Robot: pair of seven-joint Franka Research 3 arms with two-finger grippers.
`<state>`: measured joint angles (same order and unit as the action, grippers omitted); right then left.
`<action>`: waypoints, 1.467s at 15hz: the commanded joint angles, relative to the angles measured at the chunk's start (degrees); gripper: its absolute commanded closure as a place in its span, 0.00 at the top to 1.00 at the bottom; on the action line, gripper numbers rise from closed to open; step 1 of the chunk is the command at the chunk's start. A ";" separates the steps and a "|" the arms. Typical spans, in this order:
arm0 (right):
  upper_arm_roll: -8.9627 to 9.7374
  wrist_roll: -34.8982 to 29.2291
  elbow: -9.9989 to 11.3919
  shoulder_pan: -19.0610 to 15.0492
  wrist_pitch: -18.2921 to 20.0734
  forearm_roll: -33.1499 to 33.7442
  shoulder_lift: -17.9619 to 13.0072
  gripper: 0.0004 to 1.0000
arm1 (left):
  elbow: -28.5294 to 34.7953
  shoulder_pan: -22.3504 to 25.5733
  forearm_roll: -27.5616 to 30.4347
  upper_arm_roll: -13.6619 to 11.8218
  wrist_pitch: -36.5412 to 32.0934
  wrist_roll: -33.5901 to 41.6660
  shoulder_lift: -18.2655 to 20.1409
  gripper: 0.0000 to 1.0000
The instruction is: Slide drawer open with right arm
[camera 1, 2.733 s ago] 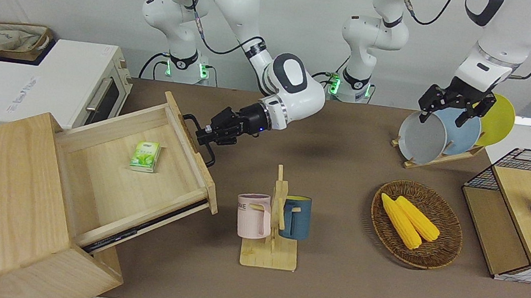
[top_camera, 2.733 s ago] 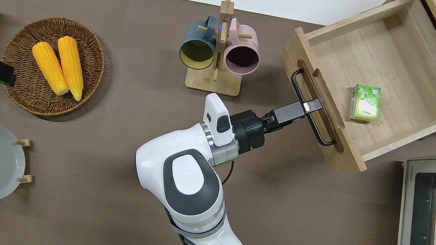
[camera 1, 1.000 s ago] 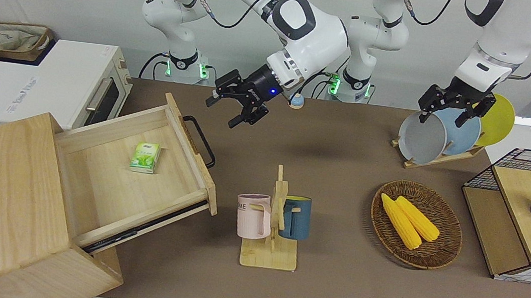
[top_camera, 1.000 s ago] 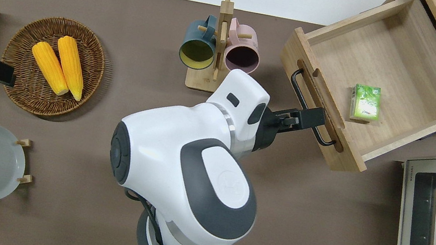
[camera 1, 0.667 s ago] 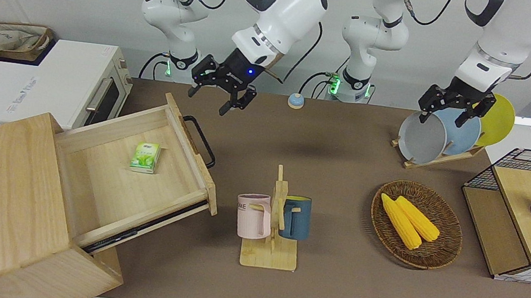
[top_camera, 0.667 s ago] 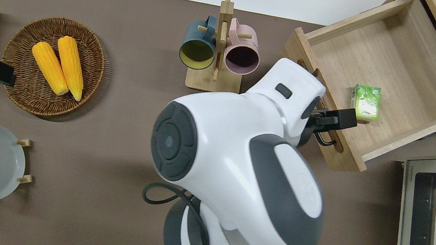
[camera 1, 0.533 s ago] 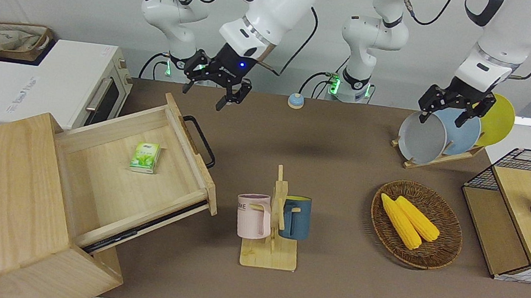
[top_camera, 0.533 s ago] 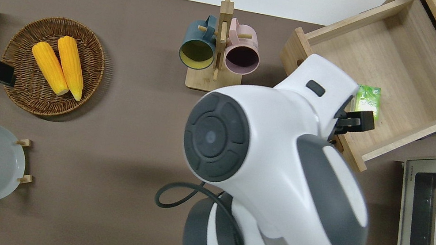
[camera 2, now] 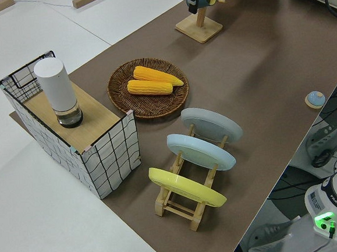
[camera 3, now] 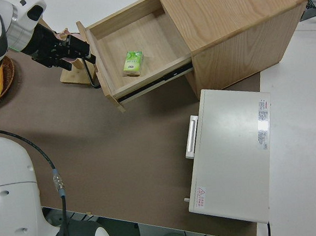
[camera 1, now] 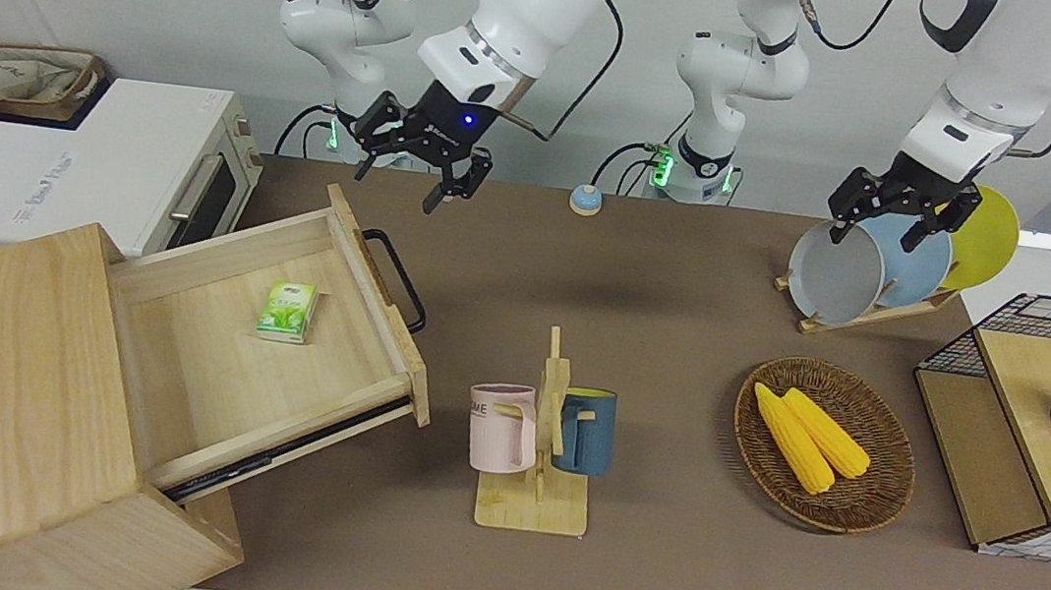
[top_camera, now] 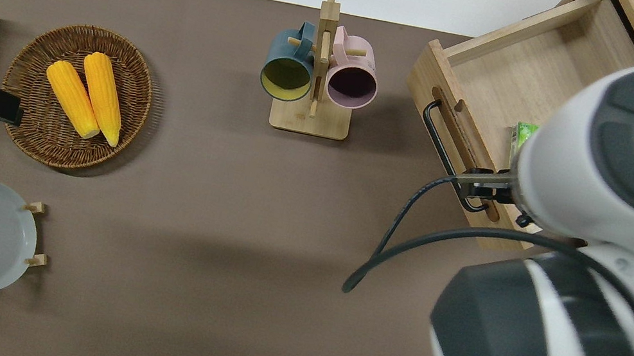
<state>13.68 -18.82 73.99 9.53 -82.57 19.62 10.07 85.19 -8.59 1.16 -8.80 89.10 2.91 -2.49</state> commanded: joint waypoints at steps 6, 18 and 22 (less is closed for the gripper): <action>-0.32 8.18 4.66 -14.53 -5.41 -15.58 -3.21 0.99 | -1.17 -0.99 -0.72 -0.95 0.02 0.43 -0.76 1.00; -9.73 13.02 12.23 -12.69 -11.38 -21.82 -6.12 0.99 | -1.17 -0.99 -0.63 -0.95 0.02 0.43 -0.76 1.00; -9.99 14.77 12.41 -12.96 -11.48 -24.02 -5.24 0.99 | -1.17 -0.99 -0.72 -0.95 0.02 0.43 -0.76 1.00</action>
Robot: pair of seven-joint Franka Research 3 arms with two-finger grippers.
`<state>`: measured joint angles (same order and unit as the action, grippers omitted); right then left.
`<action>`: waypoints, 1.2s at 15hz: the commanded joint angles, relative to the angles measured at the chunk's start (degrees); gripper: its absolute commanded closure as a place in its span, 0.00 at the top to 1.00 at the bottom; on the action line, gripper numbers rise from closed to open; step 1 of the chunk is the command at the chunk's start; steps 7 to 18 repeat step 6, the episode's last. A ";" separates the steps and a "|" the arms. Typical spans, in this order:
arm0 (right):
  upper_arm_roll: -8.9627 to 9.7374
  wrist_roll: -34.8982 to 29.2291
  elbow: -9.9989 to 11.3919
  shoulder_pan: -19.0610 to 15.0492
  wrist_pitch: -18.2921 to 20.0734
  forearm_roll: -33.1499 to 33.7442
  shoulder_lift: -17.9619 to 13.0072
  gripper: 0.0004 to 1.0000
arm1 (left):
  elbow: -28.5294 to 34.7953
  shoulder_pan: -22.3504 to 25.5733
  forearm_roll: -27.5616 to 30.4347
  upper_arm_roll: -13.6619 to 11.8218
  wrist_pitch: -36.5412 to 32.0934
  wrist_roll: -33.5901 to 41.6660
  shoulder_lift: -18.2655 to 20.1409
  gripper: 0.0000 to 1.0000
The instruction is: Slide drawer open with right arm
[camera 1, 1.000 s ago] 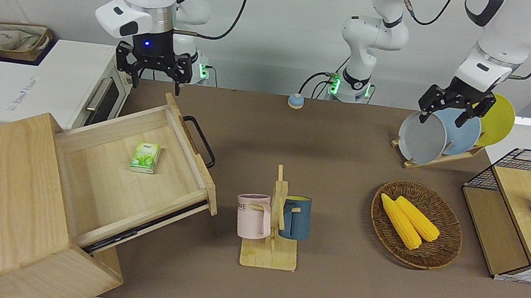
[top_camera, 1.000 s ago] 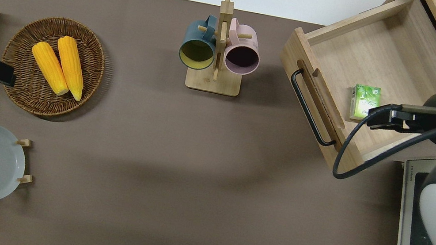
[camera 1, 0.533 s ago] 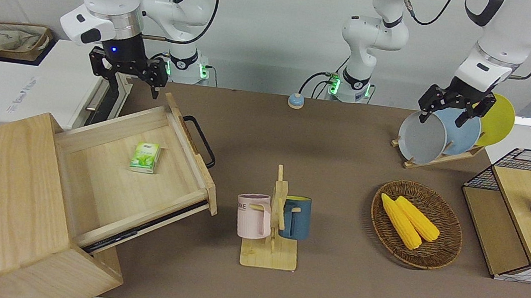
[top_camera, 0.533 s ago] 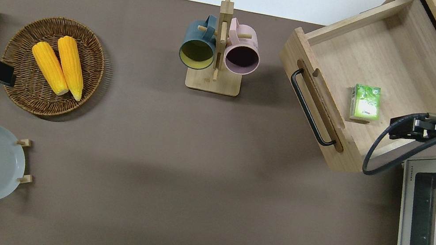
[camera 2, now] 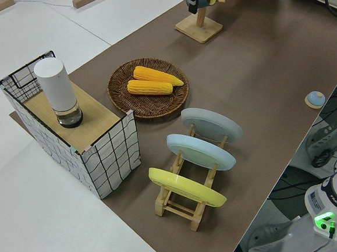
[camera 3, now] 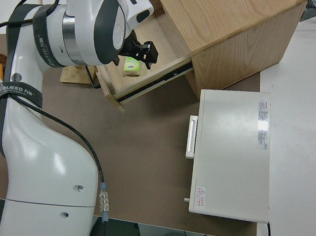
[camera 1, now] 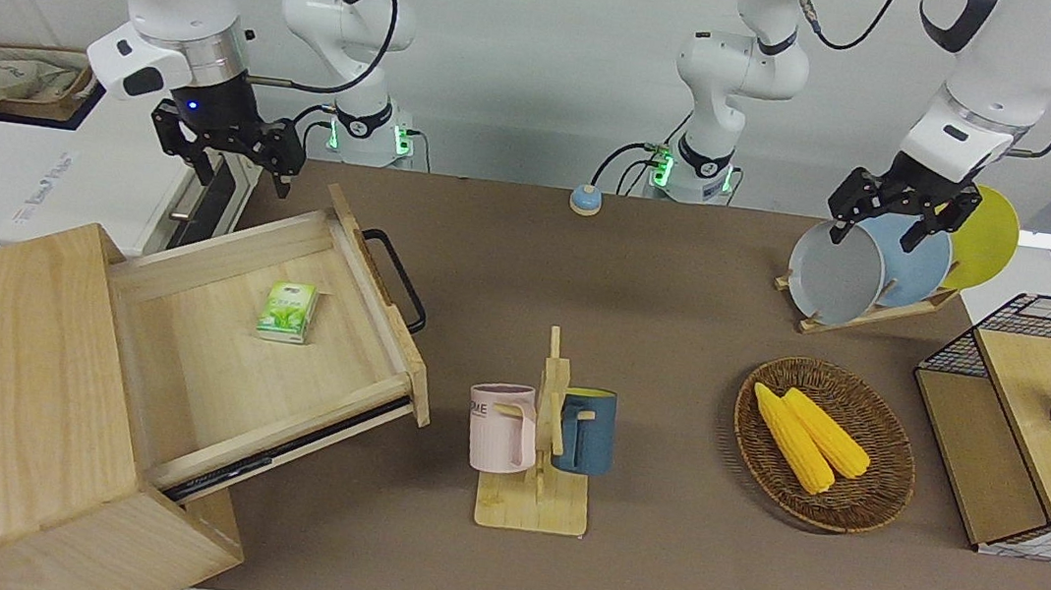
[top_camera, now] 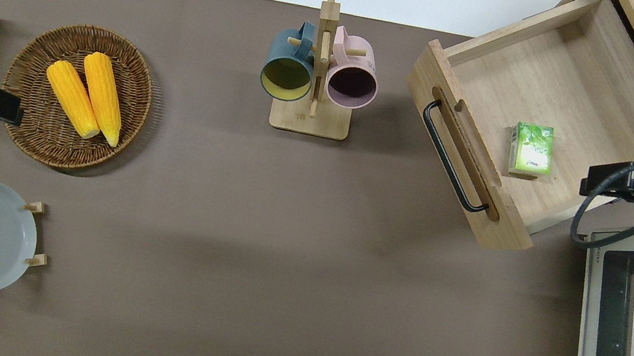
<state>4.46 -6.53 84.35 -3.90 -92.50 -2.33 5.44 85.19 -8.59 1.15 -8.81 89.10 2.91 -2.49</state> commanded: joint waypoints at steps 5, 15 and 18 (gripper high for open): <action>-0.77 2.83 2.14 0.73 -1.46 -0.83 -0.34 0.99 | -1.17 -0.99 -0.72 -0.95 0.02 0.43 -0.76 1.00; -0.77 2.83 2.05 0.82 -1.37 -0.48 -0.34 0.99 | -1.17 -0.99 -0.72 -0.95 0.02 0.43 -0.76 1.00; -0.77 2.83 2.05 0.82 -1.37 -0.48 -0.34 0.99 | -1.17 -0.99 -0.72 -0.95 0.02 0.43 -0.76 1.00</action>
